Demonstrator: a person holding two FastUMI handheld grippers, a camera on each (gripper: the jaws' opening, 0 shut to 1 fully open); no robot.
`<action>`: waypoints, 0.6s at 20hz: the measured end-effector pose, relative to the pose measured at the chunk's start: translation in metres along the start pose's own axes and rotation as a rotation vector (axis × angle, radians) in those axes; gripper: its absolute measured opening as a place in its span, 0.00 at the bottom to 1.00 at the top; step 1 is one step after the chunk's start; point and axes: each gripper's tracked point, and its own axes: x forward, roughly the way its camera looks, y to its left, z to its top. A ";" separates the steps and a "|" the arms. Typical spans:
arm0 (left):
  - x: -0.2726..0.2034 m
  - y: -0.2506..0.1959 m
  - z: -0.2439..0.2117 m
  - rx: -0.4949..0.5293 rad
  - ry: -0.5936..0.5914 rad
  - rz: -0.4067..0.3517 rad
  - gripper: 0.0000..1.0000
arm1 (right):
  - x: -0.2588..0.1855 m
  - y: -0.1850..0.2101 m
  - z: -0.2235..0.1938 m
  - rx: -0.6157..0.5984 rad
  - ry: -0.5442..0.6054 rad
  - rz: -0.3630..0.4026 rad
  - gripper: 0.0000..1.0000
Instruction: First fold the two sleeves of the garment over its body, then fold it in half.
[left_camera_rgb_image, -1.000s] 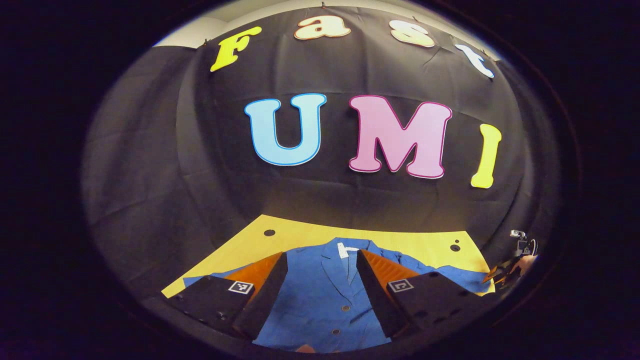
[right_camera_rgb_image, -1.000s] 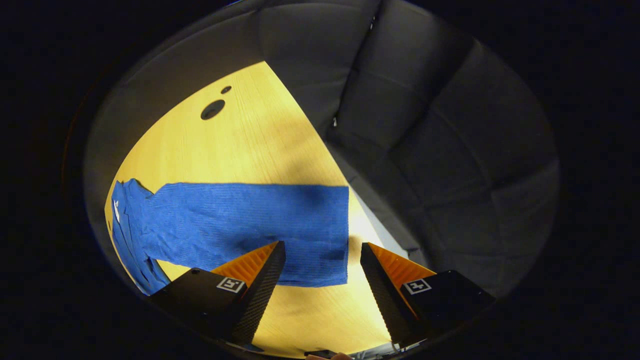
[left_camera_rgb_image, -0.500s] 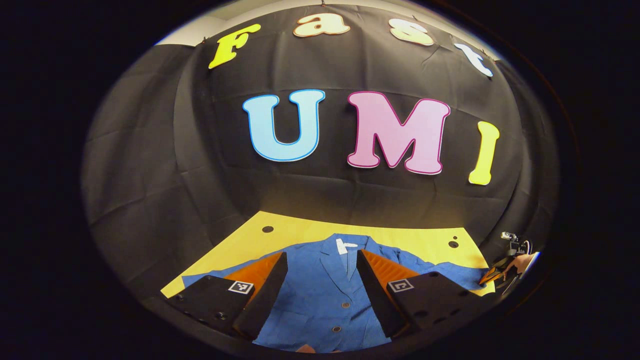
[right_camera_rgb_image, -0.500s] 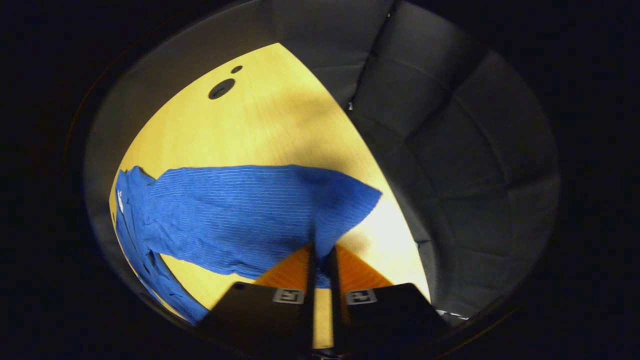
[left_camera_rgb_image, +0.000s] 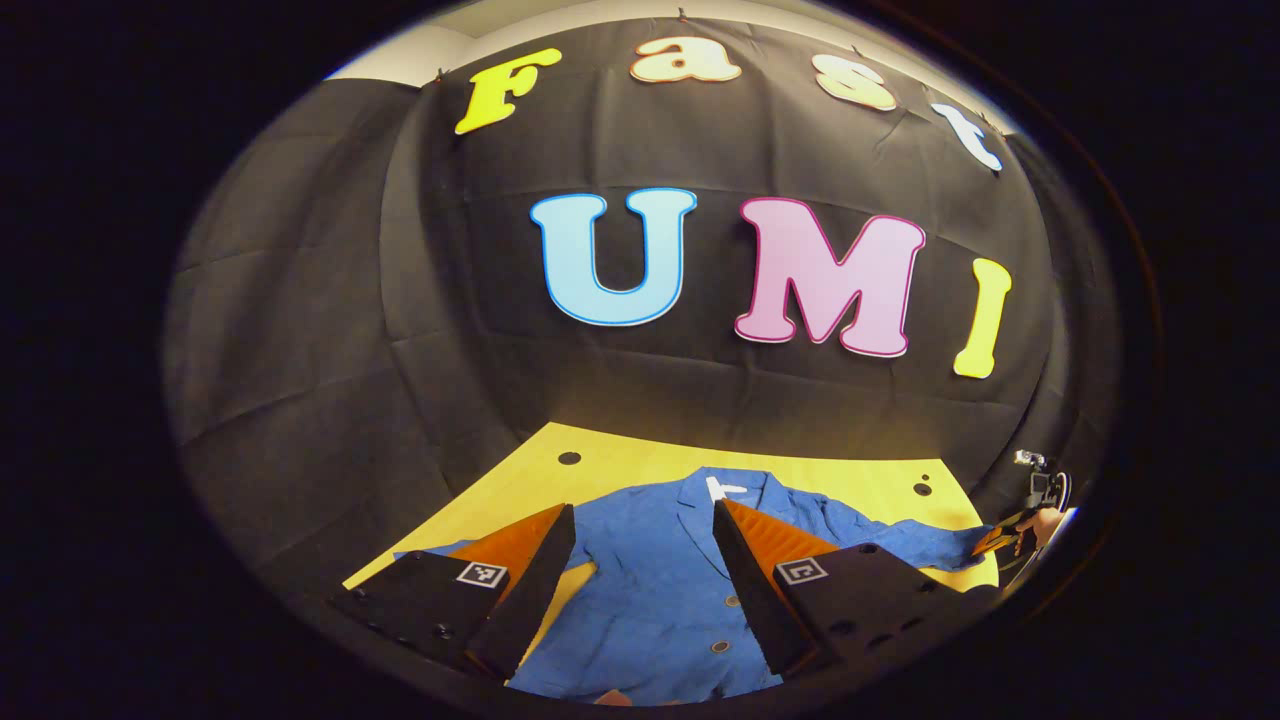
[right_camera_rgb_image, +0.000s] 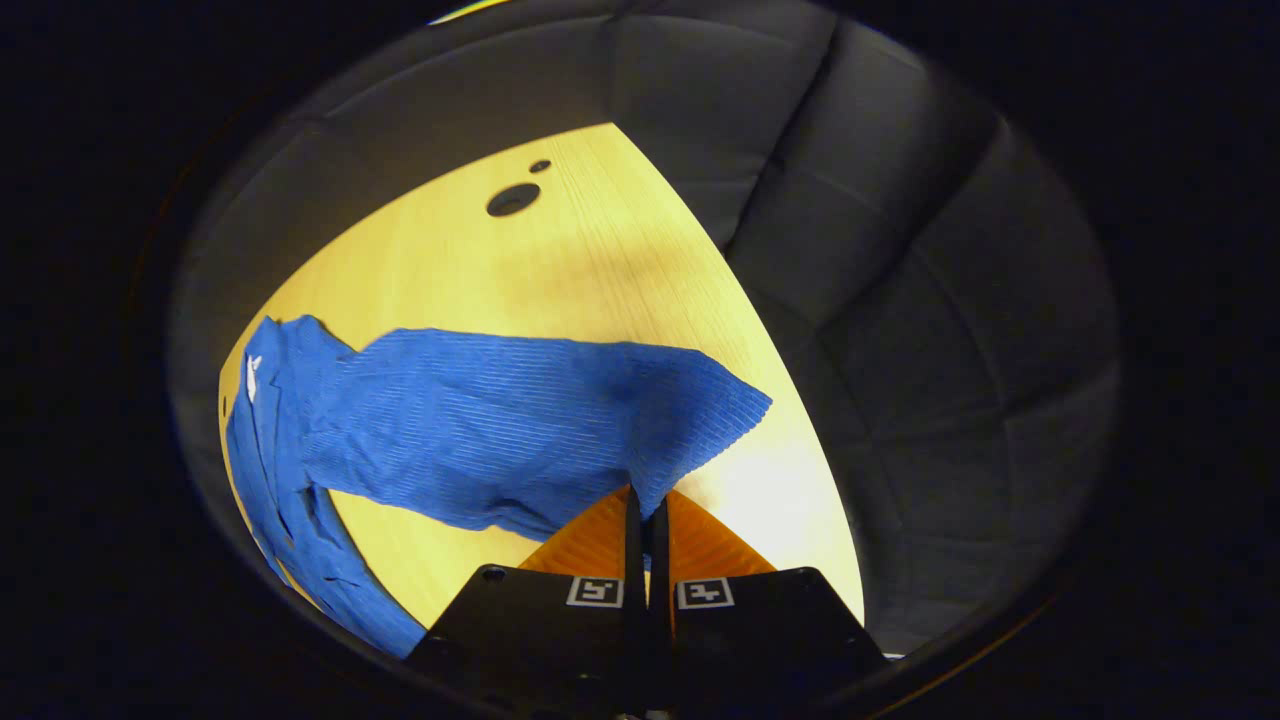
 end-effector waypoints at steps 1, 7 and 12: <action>-0.003 0.010 0.002 -0.001 -0.008 0.004 0.80 | -0.015 0.006 0.001 0.002 -0.025 0.004 0.05; -0.025 0.064 0.000 -0.023 -0.052 0.002 0.80 | -0.109 0.069 0.015 -0.039 -0.177 0.038 0.05; -0.037 0.113 -0.004 -0.084 -0.083 -0.007 0.80 | -0.214 0.171 0.040 -0.128 -0.379 0.110 0.04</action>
